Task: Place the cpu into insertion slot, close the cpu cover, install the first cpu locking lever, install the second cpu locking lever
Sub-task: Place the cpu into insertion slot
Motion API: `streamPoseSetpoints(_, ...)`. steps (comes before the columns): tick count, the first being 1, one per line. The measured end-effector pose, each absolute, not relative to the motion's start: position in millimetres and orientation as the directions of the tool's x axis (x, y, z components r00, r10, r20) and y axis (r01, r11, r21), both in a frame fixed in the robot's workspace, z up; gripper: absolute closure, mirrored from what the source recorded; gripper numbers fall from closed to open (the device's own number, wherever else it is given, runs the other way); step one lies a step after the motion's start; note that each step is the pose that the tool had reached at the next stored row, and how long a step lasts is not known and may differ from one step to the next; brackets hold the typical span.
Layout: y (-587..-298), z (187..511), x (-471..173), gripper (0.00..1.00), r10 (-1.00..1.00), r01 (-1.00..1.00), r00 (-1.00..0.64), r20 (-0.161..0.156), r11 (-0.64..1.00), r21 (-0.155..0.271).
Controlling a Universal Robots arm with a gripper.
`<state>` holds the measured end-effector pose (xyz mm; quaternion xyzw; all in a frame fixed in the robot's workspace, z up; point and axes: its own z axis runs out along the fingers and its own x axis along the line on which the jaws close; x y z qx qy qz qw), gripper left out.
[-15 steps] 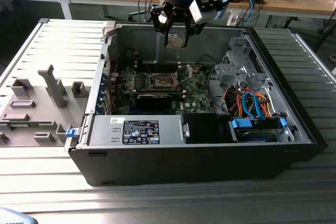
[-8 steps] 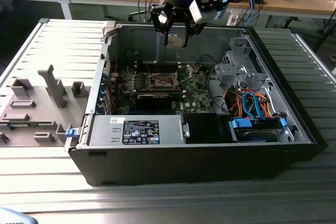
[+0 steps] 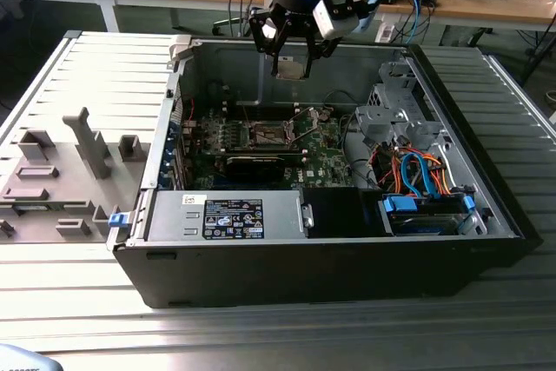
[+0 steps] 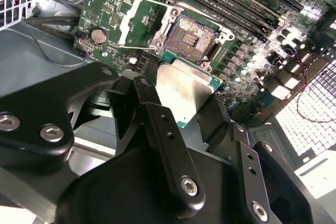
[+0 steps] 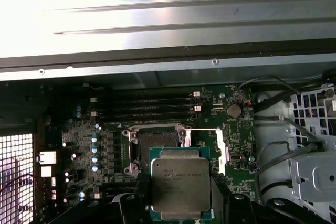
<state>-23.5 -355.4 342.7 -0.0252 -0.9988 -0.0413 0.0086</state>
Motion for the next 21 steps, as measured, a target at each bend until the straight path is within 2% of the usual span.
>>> streamPoseSetpoints(21,-355.4,342.7,-23.5,0.45,0.06,0.061,-0.998,0.019,0.995,0.082)
